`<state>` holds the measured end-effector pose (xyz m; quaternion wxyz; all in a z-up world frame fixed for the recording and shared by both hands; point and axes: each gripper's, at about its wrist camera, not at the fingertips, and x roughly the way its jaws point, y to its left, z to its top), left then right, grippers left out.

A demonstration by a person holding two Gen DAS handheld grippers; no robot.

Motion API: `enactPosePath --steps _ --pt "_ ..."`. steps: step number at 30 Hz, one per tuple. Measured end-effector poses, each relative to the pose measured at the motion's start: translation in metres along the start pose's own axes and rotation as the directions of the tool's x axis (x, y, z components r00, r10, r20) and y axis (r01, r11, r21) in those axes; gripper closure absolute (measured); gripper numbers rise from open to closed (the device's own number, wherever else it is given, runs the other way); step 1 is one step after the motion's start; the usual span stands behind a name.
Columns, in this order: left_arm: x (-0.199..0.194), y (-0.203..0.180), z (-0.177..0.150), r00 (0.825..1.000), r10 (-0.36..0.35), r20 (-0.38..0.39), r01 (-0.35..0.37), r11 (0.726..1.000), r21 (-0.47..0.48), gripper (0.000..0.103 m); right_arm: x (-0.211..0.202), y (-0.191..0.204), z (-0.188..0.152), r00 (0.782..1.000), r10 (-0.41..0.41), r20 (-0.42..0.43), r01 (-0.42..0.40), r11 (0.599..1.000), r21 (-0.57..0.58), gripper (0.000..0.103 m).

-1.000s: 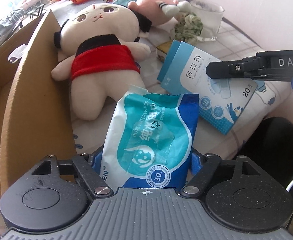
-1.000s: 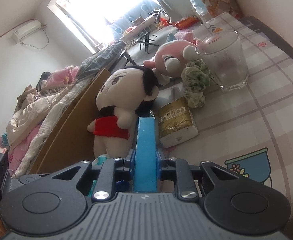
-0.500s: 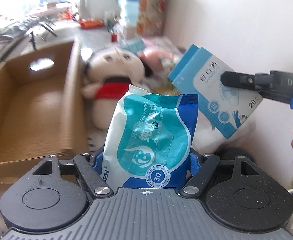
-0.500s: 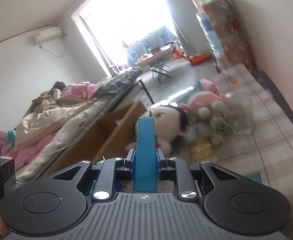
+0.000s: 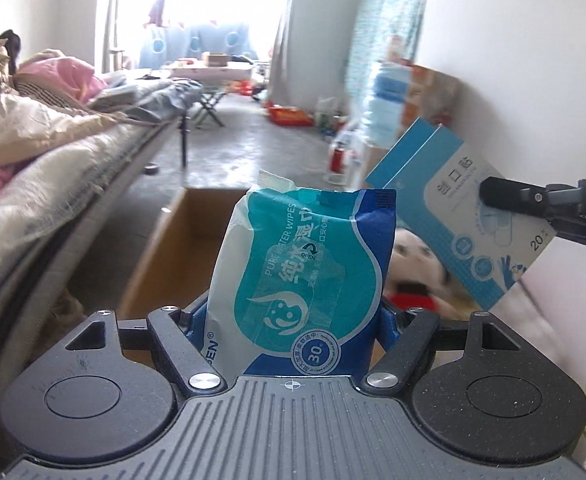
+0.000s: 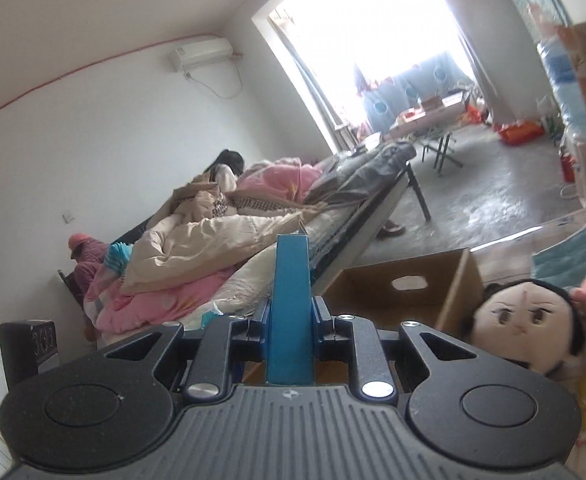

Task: Organize soft objects
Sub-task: 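Carry the wipes pack with the left tool while the right tool carries the bandage box toward the cardboard box, then lower the wipes pack into the box and open the left tool while the right tool releases the bandage box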

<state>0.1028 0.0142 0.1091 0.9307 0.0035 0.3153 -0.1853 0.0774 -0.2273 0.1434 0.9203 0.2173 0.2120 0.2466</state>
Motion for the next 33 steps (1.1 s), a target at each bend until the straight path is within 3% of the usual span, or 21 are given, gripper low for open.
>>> enactPosePath --steps 3,9,15,22,27,33 --pt "0.039 0.018 0.026 0.999 0.032 -0.028 -0.032 0.999 0.003 0.027 0.059 -0.007 0.019 0.997 -0.027 -0.068 0.03 0.999 0.038 0.081" --pt "0.129 0.054 0.051 0.987 0.075 -0.144 -0.08 0.996 -0.032 0.027 0.157 -0.049 0.036 0.972 -0.171 -0.16 0.187 0.979 0.085 0.081" --pt "0.209 0.08 0.06 0.954 0.134 -0.268 -0.147 0.989 -0.032 0.027 0.236 -0.084 0.032 0.932 -0.259 -0.252 0.295 0.948 0.116 0.081" --pt "0.255 0.09 0.055 0.92 0.16 -0.358 -0.19 0.981 -0.048 0.026 0.292 -0.114 0.019 0.898 -0.3 -0.323 0.36 0.922 0.142 0.081" --pt "0.276 0.094 0.048 0.905 0.195 -0.379 -0.233 0.971 -0.057 0.025 0.312 -0.124 0.007 0.887 -0.303 -0.35 0.373 0.915 0.153 0.081" --pt "0.273 0.09 0.051 0.918 0.202 -0.342 -0.233 0.971 -0.053 0.016 0.324 -0.126 -0.009 0.879 -0.298 -0.372 0.371 0.918 0.142 0.08"
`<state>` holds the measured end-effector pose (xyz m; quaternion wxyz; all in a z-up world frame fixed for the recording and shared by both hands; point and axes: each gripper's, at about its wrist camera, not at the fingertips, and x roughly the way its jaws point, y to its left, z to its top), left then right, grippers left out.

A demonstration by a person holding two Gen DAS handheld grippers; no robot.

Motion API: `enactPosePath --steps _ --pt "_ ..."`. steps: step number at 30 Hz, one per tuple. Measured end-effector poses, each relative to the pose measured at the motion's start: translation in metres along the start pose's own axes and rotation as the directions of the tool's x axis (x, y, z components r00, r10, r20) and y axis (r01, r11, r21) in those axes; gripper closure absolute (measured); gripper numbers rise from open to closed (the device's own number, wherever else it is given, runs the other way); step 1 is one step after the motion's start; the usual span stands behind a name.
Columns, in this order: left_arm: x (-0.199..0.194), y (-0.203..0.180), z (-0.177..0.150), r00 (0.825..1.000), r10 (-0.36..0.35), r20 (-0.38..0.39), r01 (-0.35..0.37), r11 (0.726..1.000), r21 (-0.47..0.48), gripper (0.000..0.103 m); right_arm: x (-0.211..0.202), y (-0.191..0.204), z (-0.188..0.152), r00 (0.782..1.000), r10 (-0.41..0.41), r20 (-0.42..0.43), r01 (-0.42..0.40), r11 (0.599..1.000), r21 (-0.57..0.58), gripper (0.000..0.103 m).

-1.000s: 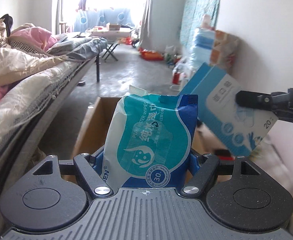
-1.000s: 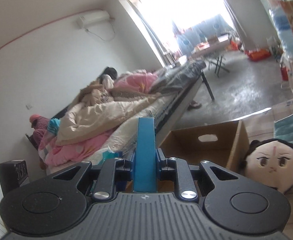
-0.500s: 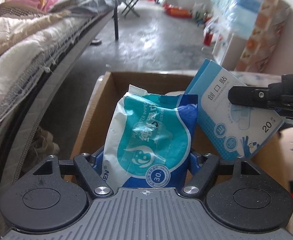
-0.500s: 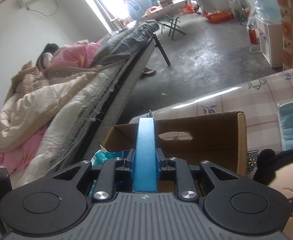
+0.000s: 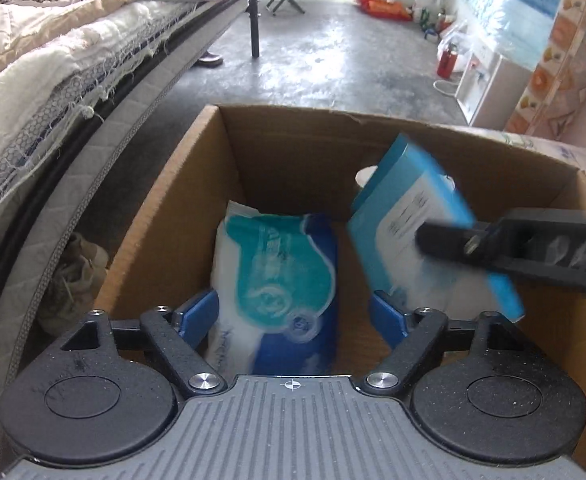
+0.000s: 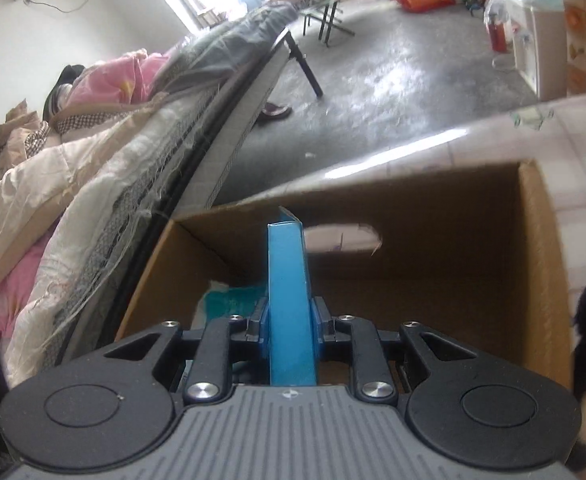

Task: Organize soft objects
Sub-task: 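Lower the wipes pack into the box and open the left tool while the right tool releases the bandage box, then move the left tool to the gold packet while the right tool approaches the green scrunchie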

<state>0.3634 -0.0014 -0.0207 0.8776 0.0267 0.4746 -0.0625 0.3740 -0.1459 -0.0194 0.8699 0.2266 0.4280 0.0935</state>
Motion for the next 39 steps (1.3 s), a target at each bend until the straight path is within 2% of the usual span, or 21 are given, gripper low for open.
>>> enactPosePath --steps 4,11,12,15,18,19,25,29,33,37,39 --pt "-0.014 0.003 0.001 0.999 0.009 0.043 -0.009 1.0 0.001 0.012 0.006 0.001 -0.003 1.0 -0.019 -0.004 0.019 1.0 0.0 0.08" --pt "-0.026 0.015 -0.002 0.998 -0.011 0.057 0.012 1.0 -0.022 0.009 0.014 0.014 -0.003 0.997 -0.069 -0.029 0.068 0.997 -0.022 0.079" --pt "-0.027 0.017 -0.002 0.998 -0.016 0.056 0.018 0.999 -0.031 0.008 0.015 0.015 -0.003 0.997 -0.061 -0.038 0.06 0.998 -0.015 0.079" --pt "-0.029 0.023 -0.002 0.998 -0.033 0.06 0.036 0.998 -0.054 0.007 0.018 0.008 -0.002 0.997 0.03 -0.069 -0.026 0.998 0.059 0.073" --pt "-0.031 0.027 -0.001 0.997 -0.038 0.062 0.042 0.997 -0.058 0.006 0.018 0.0 -0.002 0.991 0.097 -0.097 -0.085 0.989 0.119 0.051" --pt "-0.032 0.027 -0.001 0.997 -0.041 0.066 0.044 0.997 -0.059 0.006 0.018 -0.001 -0.002 0.99 0.101 -0.095 -0.09 0.989 0.119 0.048" --pt "-0.041 0.028 -0.002 0.995 -0.056 0.085 0.061 0.997 -0.051 0.006 0.006 -0.005 0.003 0.99 0.107 -0.088 -0.096 0.989 0.114 0.048" --pt "-0.054 0.029 -0.004 0.993 -0.069 0.1 0.074 0.996 -0.054 0.006 -0.026 -0.007 0.004 0.988 0.15 -0.035 -0.147 0.986 0.082 0.048" --pt "-0.078 0.033 -0.01 0.989 -0.076 0.126 0.083 0.995 -0.051 0.006 -0.077 -0.007 -0.001 0.978 0.206 0.032 -0.207 0.978 0.018 0.048" --pt "-0.119 0.036 -0.024 0.981 -0.069 0.179 0.074 0.997 -0.021 0.004 -0.141 -0.014 -0.021 0.951 0.291 0.105 -0.288 0.957 -0.046 0.047" --pt "-0.149 0.038 -0.037 0.971 -0.075 0.227 0.076 0.997 0.002 0.002 -0.176 -0.021 -0.035 0.935 0.329 0.135 -0.321 0.944 -0.075 0.043"
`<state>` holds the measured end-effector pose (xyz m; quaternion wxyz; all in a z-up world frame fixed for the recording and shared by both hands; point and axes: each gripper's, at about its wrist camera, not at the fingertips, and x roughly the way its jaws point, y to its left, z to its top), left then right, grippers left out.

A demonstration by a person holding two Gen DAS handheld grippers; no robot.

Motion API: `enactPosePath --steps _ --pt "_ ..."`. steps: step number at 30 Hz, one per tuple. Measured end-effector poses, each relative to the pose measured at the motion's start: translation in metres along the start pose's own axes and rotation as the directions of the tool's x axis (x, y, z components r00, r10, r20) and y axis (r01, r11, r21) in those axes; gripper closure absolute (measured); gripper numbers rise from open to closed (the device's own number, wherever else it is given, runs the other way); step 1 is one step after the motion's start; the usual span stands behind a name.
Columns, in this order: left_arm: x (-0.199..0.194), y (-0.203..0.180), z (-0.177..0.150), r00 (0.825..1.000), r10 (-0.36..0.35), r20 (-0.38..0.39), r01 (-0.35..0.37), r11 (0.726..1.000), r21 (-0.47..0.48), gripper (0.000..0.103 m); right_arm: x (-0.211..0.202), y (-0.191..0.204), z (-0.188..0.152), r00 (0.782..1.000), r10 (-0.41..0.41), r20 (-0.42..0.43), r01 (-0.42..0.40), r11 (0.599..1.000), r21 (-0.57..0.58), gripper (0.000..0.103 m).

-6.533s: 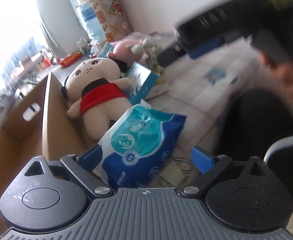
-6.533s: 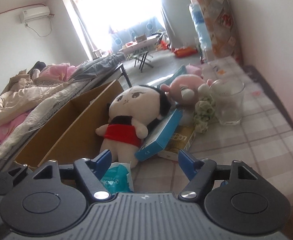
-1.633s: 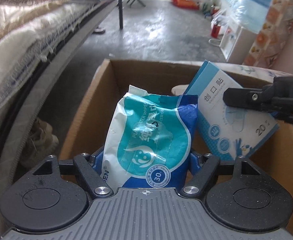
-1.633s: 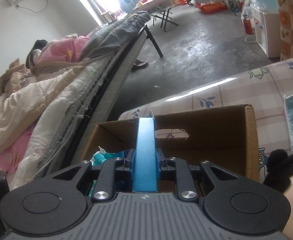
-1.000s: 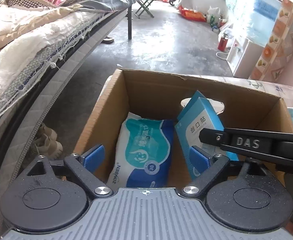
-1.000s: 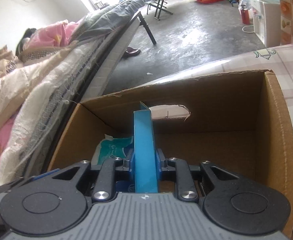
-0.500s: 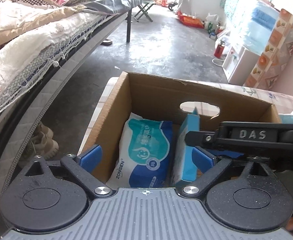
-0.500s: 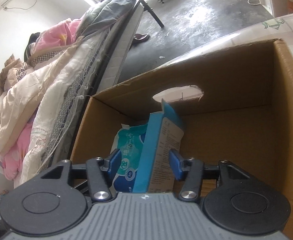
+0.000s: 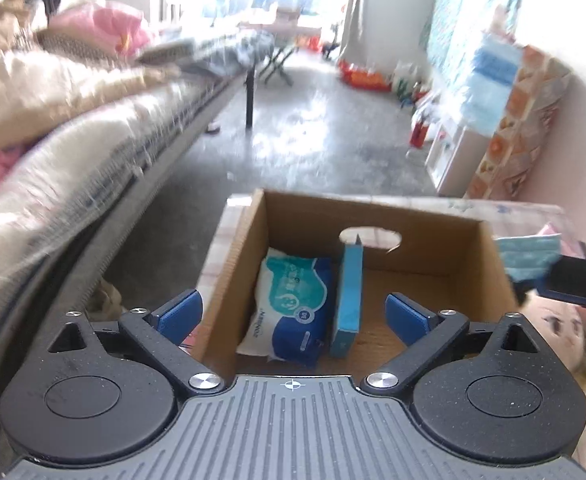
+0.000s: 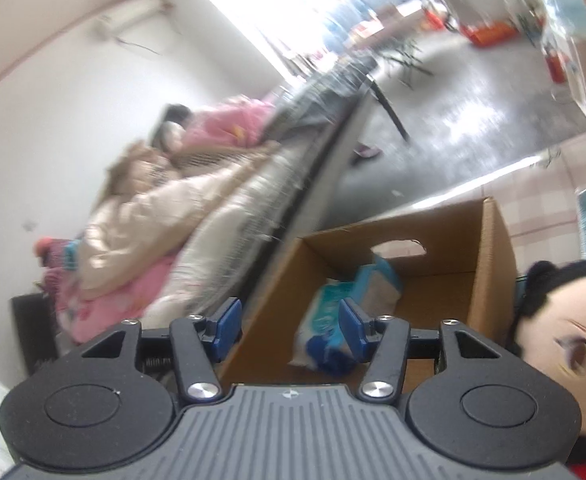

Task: Organize soft objects
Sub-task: 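Move the left tool to the gold packet while the right tool approaches the green scrunchie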

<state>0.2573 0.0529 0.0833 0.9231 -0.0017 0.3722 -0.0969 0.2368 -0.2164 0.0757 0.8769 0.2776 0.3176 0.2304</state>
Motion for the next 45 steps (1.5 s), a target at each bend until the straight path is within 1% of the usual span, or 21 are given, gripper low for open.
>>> enactPosePath --steps 2,4,6,8,10,13,16,19,21,23,27,29,33,34,35,37,40,43,45 --pt "-0.03 -0.001 -0.007 0.999 -0.013 0.033 0.012 1.0 0.023 0.002 -0.04 0.003 -0.009 0.999 0.024 0.029 -0.023 0.999 -0.027 0.041" --pt "-0.06 -0.006 -0.015 0.997 -0.044 0.055 0.041 0.997 0.064 0.002 -0.082 0.002 -0.019 0.998 0.032 0.054 -0.029 0.999 -0.042 0.041" --pt "-0.091 -0.013 -0.027 0.995 -0.064 0.075 0.057 0.994 0.097 0.0 -0.124 0.0 -0.03 0.996 0.024 0.088 -0.019 0.999 -0.049 0.04" --pt "-0.12 -0.018 -0.038 0.991 -0.099 0.092 0.089 0.99 0.109 0.0 -0.167 -0.004 -0.042 0.991 0.003 0.133 0.004 0.999 -0.049 0.038" --pt "-0.139 -0.024 -0.048 0.987 -0.14 0.079 0.132 0.986 0.1 0.0 -0.205 -0.011 -0.055 0.984 -0.027 0.174 0.033 0.999 -0.03 0.035" --pt "-0.159 -0.04 -0.067 0.975 -0.218 0.041 0.214 0.973 0.087 0.0 -0.251 -0.027 -0.076 0.973 -0.064 0.224 0.061 0.998 0.021 0.035" --pt "-0.168 -0.063 -0.084 0.959 -0.284 0.003 0.283 0.955 0.089 0.0 -0.284 -0.04 -0.1 0.958 -0.097 0.27 0.084 0.995 0.058 0.034" --pt "-0.167 -0.096 -0.102 0.937 -0.348 -0.031 0.349 0.931 0.108 0.0 -0.302 -0.056 -0.124 0.947 -0.129 0.294 0.11 0.991 0.081 0.033" --pt "-0.163 -0.122 -0.114 0.921 -0.388 -0.037 0.389 0.91 0.144 0.0 -0.306 -0.069 -0.135 0.942 -0.155 0.299 0.132 0.987 0.093 0.033" --pt "-0.15 -0.157 -0.126 0.907 -0.418 -0.047 0.419 0.887 0.193 0.0 -0.302 -0.083 -0.14 0.937 -0.187 0.296 0.162 0.981 0.109 0.033" --pt "-0.12 -0.221 -0.154 0.893 -0.446 -0.064 0.445 0.852 0.276 0.0 -0.293 -0.115 -0.141 0.932 -0.233 0.276 0.196 0.968 0.154 0.033" --pt "-0.099 -0.25 -0.164 0.886 -0.462 -0.05 0.453 0.835 0.311 0.0 -0.286 -0.128 -0.139 0.926 -0.258 0.277 0.22 0.962 0.161 0.033" --pt "-0.057 -0.297 -0.176 0.906 -0.422 -0.039 0.404 0.832 0.38 0.003 -0.272 -0.152 -0.134 0.911 -0.313 0.269 0.274 0.946 0.174 0.034" --pt "-0.049 -0.304 -0.178 0.912 -0.407 -0.045 0.391 0.834 0.389 0.003 -0.269 -0.158 -0.133 0.908 -0.322 0.269 0.282 0.943 0.176 0.034" --pt "-0.037 -0.312 -0.178 0.914 -0.401 -0.057 0.39 0.834 0.391 0.005 -0.267 -0.163 -0.134 0.907 -0.325 0.268 0.285 0.942 0.177 0.034" --pt "-0.013 -0.32 -0.176 0.914 -0.395 -0.091 0.399 0.838 0.373 0.008 -0.26 -0.176 -0.131 0.907 -0.332 0.259 0.288 0.938 0.193 0.036" --pt "0.022 -0.331 -0.171 0.921 -0.367 -0.132 0.39 0.861 0.327 0.011 -0.247 -0.194 -0.125 0.911 -0.337 0.24 0.291 0.934 0.207 0.042" --pt "0.046 -0.344 -0.169 0.923 -0.353 -0.154 0.384 0.874 0.298 0.016 -0.233 -0.213 -0.117 0.913 -0.342 0.222 0.294 0.93 0.222 0.043" --pt "0.061 -0.351 -0.169 0.927 -0.33 -0.176 0.369 0.882 0.292 0.023 -0.222 -0.224 -0.111 0.909 -0.357 0.215 0.31 0.924 0.224 0.044"
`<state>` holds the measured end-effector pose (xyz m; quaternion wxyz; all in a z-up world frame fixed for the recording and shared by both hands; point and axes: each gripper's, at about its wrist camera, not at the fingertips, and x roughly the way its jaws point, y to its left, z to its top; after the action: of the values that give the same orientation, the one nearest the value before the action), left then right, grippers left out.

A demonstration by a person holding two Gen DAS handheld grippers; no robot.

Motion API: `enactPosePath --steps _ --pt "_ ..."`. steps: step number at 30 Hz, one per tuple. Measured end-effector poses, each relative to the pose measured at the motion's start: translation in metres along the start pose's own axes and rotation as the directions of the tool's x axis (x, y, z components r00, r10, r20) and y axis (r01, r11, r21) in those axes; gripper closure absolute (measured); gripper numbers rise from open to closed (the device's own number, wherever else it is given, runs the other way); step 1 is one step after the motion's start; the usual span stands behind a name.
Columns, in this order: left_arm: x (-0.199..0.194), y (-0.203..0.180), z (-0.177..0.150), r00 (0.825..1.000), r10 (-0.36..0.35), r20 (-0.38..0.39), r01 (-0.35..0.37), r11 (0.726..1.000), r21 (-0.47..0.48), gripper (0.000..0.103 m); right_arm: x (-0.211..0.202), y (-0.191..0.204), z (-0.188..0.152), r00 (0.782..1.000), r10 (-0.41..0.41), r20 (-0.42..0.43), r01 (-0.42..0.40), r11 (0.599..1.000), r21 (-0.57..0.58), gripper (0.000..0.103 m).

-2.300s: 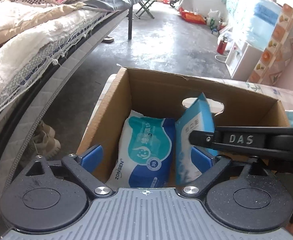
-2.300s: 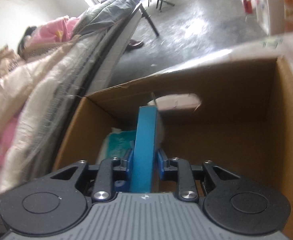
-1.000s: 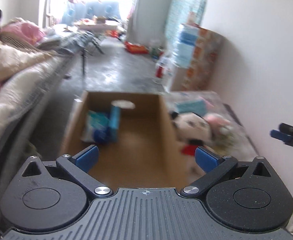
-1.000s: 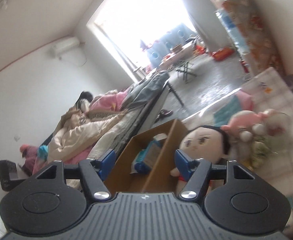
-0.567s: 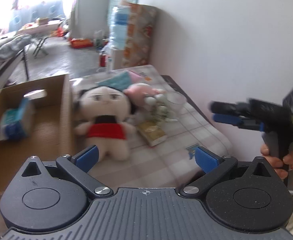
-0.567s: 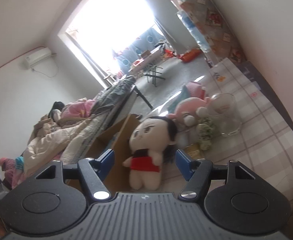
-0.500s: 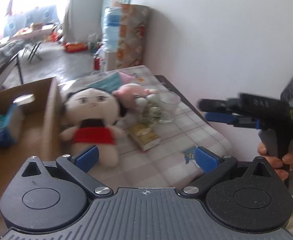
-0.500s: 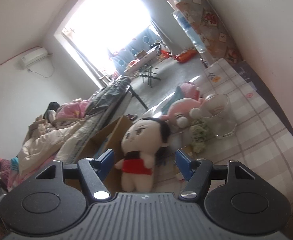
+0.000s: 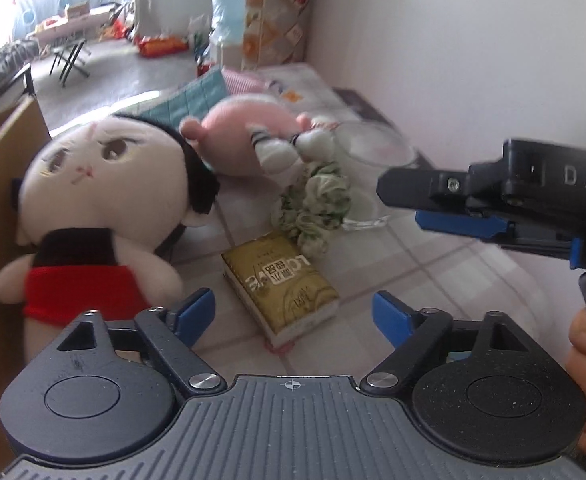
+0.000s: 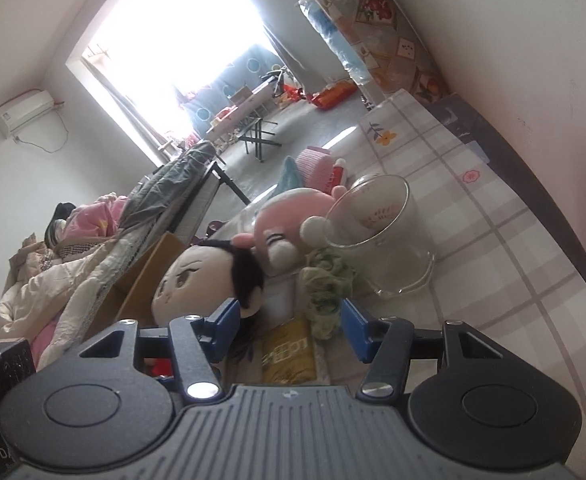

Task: Organize soft objects
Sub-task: 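Move the left tool to the gold packet while the right tool approaches the green scrunchie, then grasp the gold 'LOVE' packet with the left tool while the right tool grasps the green scrunchie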

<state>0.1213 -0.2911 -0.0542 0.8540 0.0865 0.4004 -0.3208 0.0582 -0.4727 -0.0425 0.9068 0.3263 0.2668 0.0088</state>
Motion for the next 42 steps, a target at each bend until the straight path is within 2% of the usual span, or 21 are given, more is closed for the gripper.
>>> enactPosePath --steps 6,14,15,18,21,25,32,37,40,42 --pt "0.026 -0.004 0.001 0.999 0.028 -0.042 -0.028 1.0 0.01 0.028 0.04 -0.006 0.005 0.998 -0.04 -0.038 0.039 0.999 -0.016 0.044" --pt "0.027 -0.013 -0.002 0.996 0.084 -0.035 -0.082 0.994 0.066 0.035 0.074 -0.011 0.002 0.994 -0.076 -0.082 0.076 0.997 -0.002 0.05" --pt "0.027 -0.014 -0.003 0.995 0.091 -0.034 -0.089 0.993 0.072 0.036 0.076 -0.011 0.002 0.993 -0.077 -0.086 0.077 0.997 0.002 0.053" --pt "0.025 -0.017 -0.005 0.994 0.101 -0.03 -0.099 0.992 0.076 0.037 0.079 -0.013 0.0 0.993 -0.067 -0.093 0.069 0.998 0.014 0.073" --pt "0.023 -0.016 -0.006 0.994 0.105 -0.029 -0.102 0.992 0.069 0.038 0.074 -0.016 0.0 0.996 -0.055 -0.076 0.057 0.998 0.025 0.082" --pt "0.02 -0.015 -0.006 0.994 0.106 -0.034 -0.103 0.992 0.071 0.039 0.061 -0.019 -0.001 0.997 -0.032 -0.064 0.035 0.998 0.047 0.085" --pt "-0.005 -0.014 -0.017 0.996 0.076 -0.039 -0.072 0.993 0.098 0.04 0.023 -0.019 -0.013 0.996 0.031 -0.081 -0.022 0.995 0.099 0.085" --pt "-0.024 -0.013 -0.034 0.997 0.015 -0.075 -0.008 0.995 0.1 0.04 -0.002 -0.029 -0.031 0.986 0.095 -0.136 -0.068 0.979 0.193 0.085" --pt "-0.032 -0.013 -0.046 0.995 -0.019 -0.094 0.028 0.994 0.102 0.04 -0.01 -0.033 -0.043 0.982 0.095 -0.166 -0.059 0.975 0.213 0.085" --pt "-0.034 -0.014 -0.053 0.996 -0.012 -0.088 0.022 0.993 0.117 0.039 -0.013 -0.034 -0.048 0.982 0.07 -0.176 -0.033 0.978 0.205 0.083"
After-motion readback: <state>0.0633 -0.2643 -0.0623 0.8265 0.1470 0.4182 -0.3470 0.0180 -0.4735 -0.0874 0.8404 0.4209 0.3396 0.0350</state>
